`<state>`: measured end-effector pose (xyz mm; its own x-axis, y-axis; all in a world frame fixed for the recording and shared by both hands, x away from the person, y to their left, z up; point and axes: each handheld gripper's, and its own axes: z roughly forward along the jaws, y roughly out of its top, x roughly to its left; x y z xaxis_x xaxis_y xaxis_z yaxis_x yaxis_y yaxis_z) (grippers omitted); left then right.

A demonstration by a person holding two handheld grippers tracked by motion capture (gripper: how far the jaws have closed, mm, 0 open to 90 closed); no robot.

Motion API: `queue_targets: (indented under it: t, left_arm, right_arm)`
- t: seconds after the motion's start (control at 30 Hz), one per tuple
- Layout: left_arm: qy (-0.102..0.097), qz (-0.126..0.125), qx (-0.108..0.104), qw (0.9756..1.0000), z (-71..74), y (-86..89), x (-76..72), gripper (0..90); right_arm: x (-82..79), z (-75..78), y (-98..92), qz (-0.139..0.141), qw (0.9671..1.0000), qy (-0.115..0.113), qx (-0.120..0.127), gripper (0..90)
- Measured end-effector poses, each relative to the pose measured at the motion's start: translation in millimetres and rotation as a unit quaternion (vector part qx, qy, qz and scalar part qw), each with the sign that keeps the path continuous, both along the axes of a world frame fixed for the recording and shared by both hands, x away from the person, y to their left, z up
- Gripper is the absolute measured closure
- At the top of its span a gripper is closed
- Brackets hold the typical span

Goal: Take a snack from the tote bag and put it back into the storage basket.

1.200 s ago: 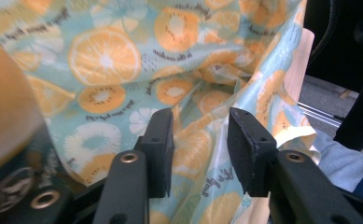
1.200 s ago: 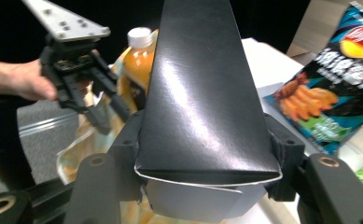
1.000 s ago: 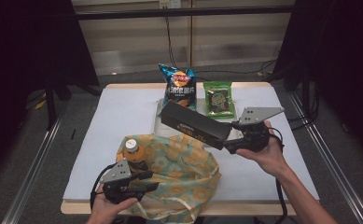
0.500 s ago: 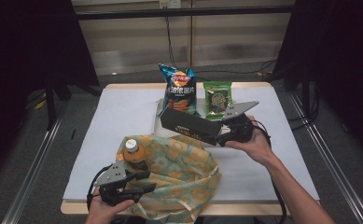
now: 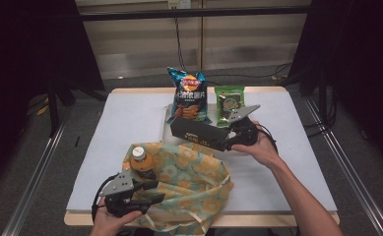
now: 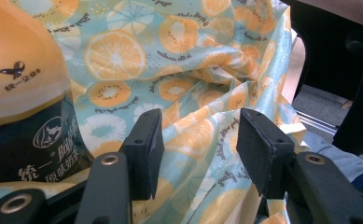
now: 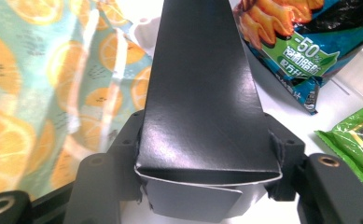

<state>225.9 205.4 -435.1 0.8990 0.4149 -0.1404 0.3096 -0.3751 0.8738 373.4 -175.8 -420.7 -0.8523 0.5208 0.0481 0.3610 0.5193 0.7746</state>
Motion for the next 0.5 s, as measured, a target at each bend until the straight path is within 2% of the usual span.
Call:
queue_targets:
  t: [0.07,0.1,0.17,0.2,0.3,0.4,0.5]
  left_arm:
    - [0.001,0.000,0.004,1.0000,0.0,-0.3,0.2,50.1]
    - [0.003,0.002,-0.004,1.0000,-0.7,-1.1,0.1,49.8]
    - [0.001,-0.001,0.003,1.0000,-1.1,-1.3,1.9,49.6]
    - [0.003,-0.001,-0.001,1.0000,-1.4,-1.8,2.4,49.4]
    - [0.004,-0.001,-0.002,1.0000,-1.5,-2.3,2.5,48.4]
    - [0.000,0.000,0.004,1.0000,-1.0,-1.0,2.1,47.5]
    - [0.004,0.001,-0.008,1.0000,-1.6,-1.1,2.3,47.2]
  right_arm:
    - [2.4,-2.6,1.5,0.002,1.0000,0.002,0.000,42.9]
    - [3.5,-3.8,2.4,0.002,1.0000,0.005,-0.001,42.8]
    - [6.8,-6.7,4.5,0.003,0.9999,0.009,-0.004,42.8]
    - [8.2,-7.7,6.4,0.001,0.9999,0.008,-0.010,42.8]
    - [12.6,-9.0,11.1,0.008,0.9999,0.006,-0.007,42.8]
    - [16.7,-11.5,13.7,0.008,0.9999,0.006,-0.008,42.8]
    - [19.8,-12.2,14.7,0.008,0.9999,0.007,-0.009,42.8]
